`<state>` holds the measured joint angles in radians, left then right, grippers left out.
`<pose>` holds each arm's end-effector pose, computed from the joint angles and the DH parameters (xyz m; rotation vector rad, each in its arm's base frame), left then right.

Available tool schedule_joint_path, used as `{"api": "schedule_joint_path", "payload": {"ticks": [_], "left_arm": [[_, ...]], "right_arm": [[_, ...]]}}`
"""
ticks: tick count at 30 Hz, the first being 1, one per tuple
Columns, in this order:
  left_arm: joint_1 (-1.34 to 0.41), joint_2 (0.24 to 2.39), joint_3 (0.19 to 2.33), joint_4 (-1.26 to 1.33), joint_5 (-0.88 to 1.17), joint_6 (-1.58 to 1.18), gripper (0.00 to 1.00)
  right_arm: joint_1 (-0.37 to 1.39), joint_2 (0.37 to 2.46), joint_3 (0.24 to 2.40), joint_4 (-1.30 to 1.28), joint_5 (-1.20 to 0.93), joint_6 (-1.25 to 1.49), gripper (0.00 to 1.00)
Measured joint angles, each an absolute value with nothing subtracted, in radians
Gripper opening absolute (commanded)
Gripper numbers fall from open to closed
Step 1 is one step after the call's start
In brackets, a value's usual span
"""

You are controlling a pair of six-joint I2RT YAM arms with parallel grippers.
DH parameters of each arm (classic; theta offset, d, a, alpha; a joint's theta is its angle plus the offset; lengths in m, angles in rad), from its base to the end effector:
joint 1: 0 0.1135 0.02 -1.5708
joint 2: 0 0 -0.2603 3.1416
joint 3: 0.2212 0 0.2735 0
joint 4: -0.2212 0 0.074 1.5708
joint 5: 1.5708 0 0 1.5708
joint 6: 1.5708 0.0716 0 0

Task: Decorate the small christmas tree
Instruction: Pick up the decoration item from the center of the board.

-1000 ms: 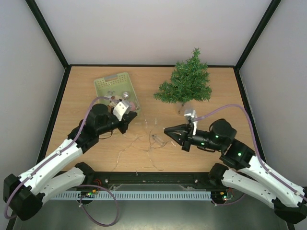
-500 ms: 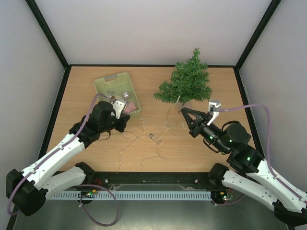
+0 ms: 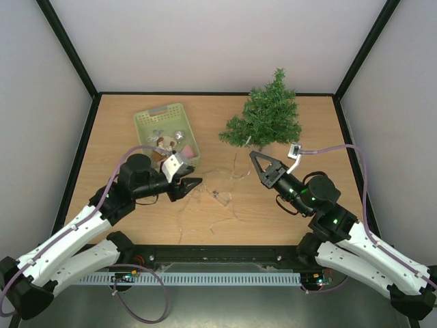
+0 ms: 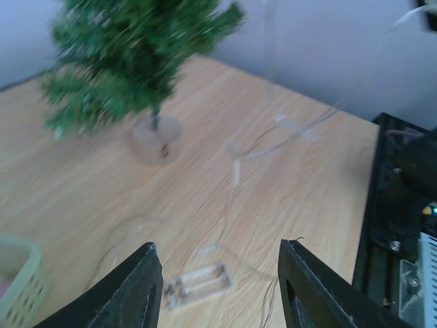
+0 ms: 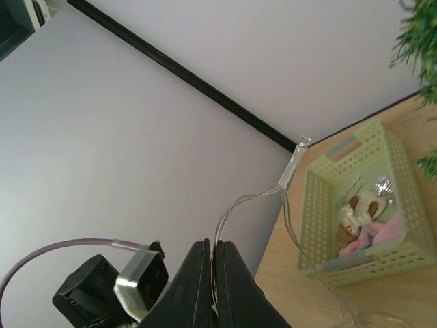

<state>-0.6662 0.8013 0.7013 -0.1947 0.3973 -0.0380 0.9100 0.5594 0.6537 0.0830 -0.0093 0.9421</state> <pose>0.1750 -0.1728 0.2929 0.8612 1.7283 -0.8493 0.1239 0.1604 0.3622 0.0166 1.5806 1.5142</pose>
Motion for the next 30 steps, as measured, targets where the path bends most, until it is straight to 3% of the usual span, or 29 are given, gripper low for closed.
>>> {"api": "schedule_joint_path", "payload": {"ticks": [10, 17, 30], "left_arm": [[-0.739, 0.95, 0.78, -0.121, 0.439, 0.195, 0.49], [-0.89, 0.969, 0.796, -0.075, 0.456, 0.259, 0.48], [-1.001, 1.066, 0.867, -0.014, 0.3, 0.296, 0.42]], "right_arm": [[0.91, 0.567, 0.612, 0.149, -0.08, 1.114, 0.02], [0.91, 0.598, 0.576, 0.19, -0.097, 1.205, 0.02], [0.91, 0.617, 0.545, 0.242, -0.103, 1.288, 0.02]]}}
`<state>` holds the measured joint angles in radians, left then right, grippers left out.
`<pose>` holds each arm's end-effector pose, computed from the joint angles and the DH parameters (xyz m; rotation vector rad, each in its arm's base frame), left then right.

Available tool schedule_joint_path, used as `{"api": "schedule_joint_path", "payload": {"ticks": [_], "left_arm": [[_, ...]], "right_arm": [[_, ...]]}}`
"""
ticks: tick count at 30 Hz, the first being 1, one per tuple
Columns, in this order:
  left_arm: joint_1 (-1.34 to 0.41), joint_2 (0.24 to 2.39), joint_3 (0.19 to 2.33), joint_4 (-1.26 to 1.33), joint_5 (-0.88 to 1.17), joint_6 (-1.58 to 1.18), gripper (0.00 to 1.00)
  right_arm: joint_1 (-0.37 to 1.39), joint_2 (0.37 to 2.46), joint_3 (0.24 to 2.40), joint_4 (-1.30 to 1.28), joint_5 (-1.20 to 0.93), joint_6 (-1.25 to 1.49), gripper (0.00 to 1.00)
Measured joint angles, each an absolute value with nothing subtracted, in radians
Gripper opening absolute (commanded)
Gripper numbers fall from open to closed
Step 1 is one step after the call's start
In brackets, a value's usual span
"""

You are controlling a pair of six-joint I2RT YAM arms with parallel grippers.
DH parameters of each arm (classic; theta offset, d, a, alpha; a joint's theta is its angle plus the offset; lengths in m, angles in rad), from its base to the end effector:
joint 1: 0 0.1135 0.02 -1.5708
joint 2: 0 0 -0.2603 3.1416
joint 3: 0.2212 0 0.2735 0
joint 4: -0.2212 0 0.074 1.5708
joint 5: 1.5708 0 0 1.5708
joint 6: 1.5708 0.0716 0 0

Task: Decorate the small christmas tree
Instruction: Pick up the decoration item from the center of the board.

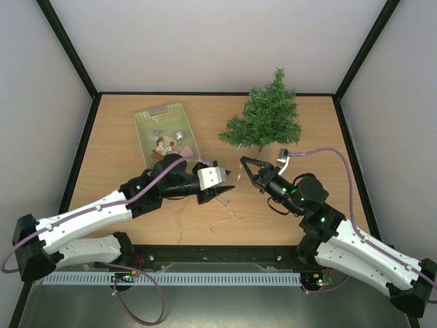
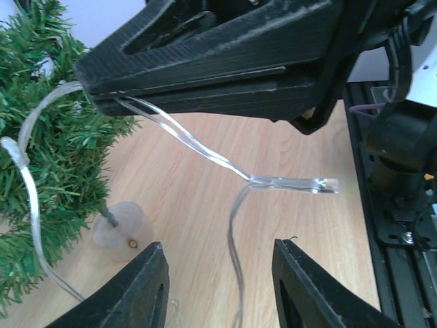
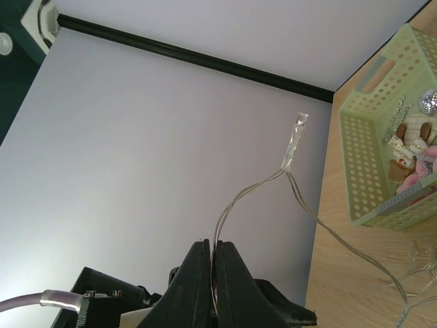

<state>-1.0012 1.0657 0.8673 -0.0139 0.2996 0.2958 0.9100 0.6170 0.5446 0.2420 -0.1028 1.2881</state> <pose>0.1476 -0.2697 0.3175 1.2807 1.3213 -0.7682 0.1300 0.1792 0.3292 0.2169 1.6835 1.8293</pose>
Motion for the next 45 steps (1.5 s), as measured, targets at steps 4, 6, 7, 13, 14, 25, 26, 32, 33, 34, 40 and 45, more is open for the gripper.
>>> {"api": "schedule_joint_path", "payload": {"ticks": [4, 6, 7, 13, 14, 25, 26, 32, 33, 34, 40, 45], "left_arm": [[-1.001, 1.074, 0.867, 0.017, 0.264, 0.297, 0.23], [-1.002, 1.074, 0.867, 0.023, 0.259, 0.305, 0.04], [-1.001, 1.074, 0.867, 0.025, 0.259, 0.303, 0.03], [-1.004, 1.045, 0.862, 0.028, 0.255, 0.292, 0.02], [-1.004, 1.03, 0.857, 0.029, 0.252, 0.284, 0.02], [-0.997, 0.863, 0.849, -0.04, 0.235, 0.189, 0.02], [-0.993, 0.855, 0.852, -0.054, 0.24, 0.178, 0.02], [-0.973, 0.847, 0.898, -0.128, 0.289, 0.125, 0.02], [-0.97, 0.845, 0.906, -0.135, 0.298, 0.116, 0.02], [-0.969, 0.842, 0.914, -0.142, 0.307, 0.106, 0.02], [-0.958, 0.822, 0.948, -0.149, 0.363, 0.048, 0.02], [-0.957, 0.838, 0.965, -0.147, 0.405, 0.007, 0.02]], "right_arm": [[0.91, 0.617, 0.545, 0.245, -0.103, 1.292, 0.02], [0.91, 0.618, 0.545, 0.246, -0.103, 1.294, 0.02], [0.91, 0.619, 0.545, 0.246, -0.103, 1.295, 0.02], [0.91, 0.621, 0.545, 0.245, -0.1, 1.277, 0.19], [0.91, 0.62, 0.545, 0.242, -0.097, 1.257, 0.26], [0.91, 0.505, 0.545, 0.219, -0.141, 0.752, 0.39], [0.91, 0.501, 0.545, 0.223, -0.16, 0.682, 0.39], [0.91, 0.583, 0.564, 0.213, -0.262, 0.408, 0.35], [0.91, 0.607, 0.568, 0.215, -0.282, 0.385, 0.35], [0.91, 0.631, 0.569, 0.22, -0.305, 0.371, 0.35], [0.91, 0.717, 0.493, 0.33, -0.426, 0.364, 0.36], [0.922, 0.785, 0.466, 0.406, -0.482, 0.364, 0.37]]}}
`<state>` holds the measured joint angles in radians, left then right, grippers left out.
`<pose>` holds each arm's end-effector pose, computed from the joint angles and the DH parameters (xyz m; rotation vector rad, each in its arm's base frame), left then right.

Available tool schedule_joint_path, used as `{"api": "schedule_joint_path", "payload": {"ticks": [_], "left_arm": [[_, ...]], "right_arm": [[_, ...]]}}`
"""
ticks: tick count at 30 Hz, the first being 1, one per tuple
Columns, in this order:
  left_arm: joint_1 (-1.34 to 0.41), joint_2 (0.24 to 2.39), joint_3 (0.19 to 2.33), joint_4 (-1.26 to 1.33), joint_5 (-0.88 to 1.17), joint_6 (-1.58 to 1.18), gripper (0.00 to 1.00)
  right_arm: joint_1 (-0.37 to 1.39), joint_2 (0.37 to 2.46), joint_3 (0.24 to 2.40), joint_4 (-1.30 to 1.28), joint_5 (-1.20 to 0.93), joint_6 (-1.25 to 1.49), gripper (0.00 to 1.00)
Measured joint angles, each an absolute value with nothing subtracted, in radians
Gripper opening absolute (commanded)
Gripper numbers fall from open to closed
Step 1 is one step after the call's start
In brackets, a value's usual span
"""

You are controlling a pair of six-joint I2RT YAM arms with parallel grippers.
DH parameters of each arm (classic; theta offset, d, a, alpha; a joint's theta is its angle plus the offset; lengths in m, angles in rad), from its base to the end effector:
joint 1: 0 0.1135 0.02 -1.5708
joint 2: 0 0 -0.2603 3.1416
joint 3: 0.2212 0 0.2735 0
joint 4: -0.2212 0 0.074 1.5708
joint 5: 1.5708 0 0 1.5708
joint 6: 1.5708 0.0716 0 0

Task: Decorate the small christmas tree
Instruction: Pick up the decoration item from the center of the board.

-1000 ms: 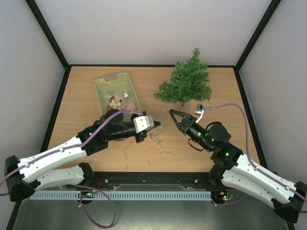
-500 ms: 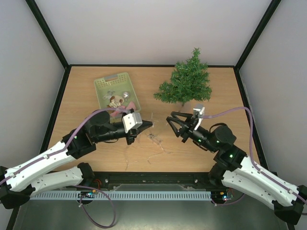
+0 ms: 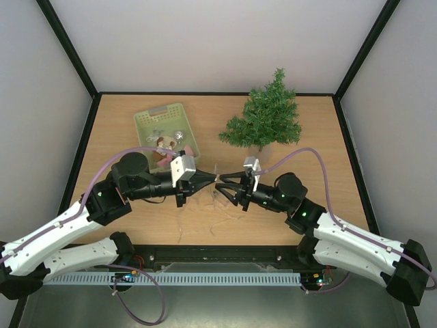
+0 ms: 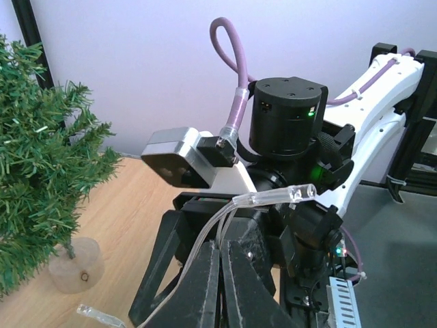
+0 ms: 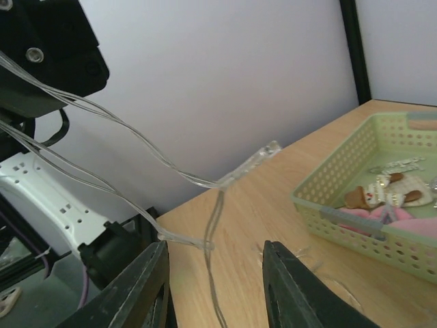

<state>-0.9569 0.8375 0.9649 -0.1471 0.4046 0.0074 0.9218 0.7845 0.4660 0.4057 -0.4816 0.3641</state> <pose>0.1167 -0.2146 0.3976 1.0653 1.3157 -1.0466 0.1216 0.2152 0.2828 -0.8543 1.4231 1.3641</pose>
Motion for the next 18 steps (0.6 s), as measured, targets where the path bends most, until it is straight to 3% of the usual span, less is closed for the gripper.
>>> {"api": "schedule_joint_path", "payload": {"ticks": [18], "left_arm": [[-0.954, 0.859, 0.969, -0.123, 0.439, -0.043, 0.02]], "right_arm": [[0.958, 0.911, 0.398, 0.583, -0.551, 0.352, 0.36]]}}
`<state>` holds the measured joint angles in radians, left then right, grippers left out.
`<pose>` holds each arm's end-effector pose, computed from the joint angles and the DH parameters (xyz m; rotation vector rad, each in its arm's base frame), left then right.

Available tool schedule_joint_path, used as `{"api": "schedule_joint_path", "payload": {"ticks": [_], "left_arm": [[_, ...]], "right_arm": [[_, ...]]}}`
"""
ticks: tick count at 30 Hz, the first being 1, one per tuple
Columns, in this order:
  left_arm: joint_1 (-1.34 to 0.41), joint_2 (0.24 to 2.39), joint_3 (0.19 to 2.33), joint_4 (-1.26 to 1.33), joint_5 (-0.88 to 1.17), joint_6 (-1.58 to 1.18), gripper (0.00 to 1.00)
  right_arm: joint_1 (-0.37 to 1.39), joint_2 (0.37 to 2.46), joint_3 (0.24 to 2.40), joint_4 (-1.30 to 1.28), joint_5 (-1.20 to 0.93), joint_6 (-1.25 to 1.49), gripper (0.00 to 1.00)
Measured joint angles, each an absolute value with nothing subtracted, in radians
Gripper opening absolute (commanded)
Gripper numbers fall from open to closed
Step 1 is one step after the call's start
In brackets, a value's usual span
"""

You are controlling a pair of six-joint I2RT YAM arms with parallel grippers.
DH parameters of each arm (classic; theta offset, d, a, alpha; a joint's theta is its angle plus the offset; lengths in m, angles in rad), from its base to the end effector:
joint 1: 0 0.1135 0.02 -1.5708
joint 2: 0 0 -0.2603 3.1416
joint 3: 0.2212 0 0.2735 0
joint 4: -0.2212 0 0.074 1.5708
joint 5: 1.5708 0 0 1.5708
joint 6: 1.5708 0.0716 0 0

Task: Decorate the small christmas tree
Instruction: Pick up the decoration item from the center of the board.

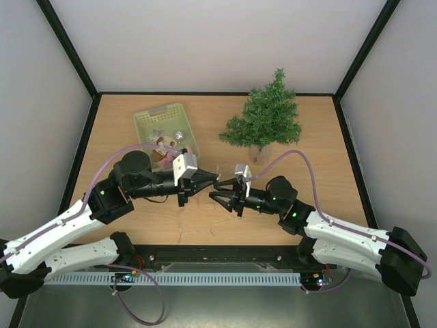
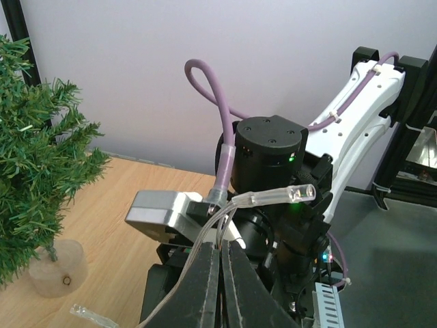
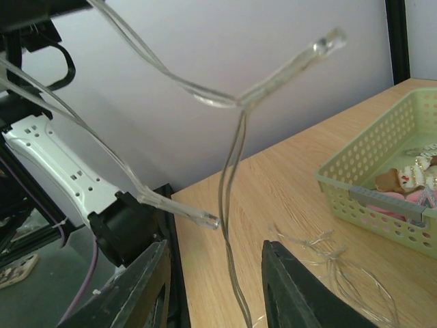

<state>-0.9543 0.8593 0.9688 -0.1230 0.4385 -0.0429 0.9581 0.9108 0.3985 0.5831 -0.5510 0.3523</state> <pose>0.1183 -0.2195 0.3976 1.0583 1.3301 -1.1081 0.1172 0.2319 0.2502 -0.9555 1.4042 1.4273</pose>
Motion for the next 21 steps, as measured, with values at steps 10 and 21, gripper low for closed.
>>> {"api": "schedule_joint_path", "payload": {"ticks": [10, 21], "left_arm": [[-0.954, 0.862, 0.97, -0.113, 0.445, -0.06, 0.02], [-0.954, 0.856, 0.97, -0.094, 0.418, -0.109, 0.02]], "right_arm": [[0.958, 0.956, 0.384, 0.606, -0.536, 0.318, 0.14], [0.96, 0.847, 0.382, 0.544, -0.348, 0.291, 0.02]]}}
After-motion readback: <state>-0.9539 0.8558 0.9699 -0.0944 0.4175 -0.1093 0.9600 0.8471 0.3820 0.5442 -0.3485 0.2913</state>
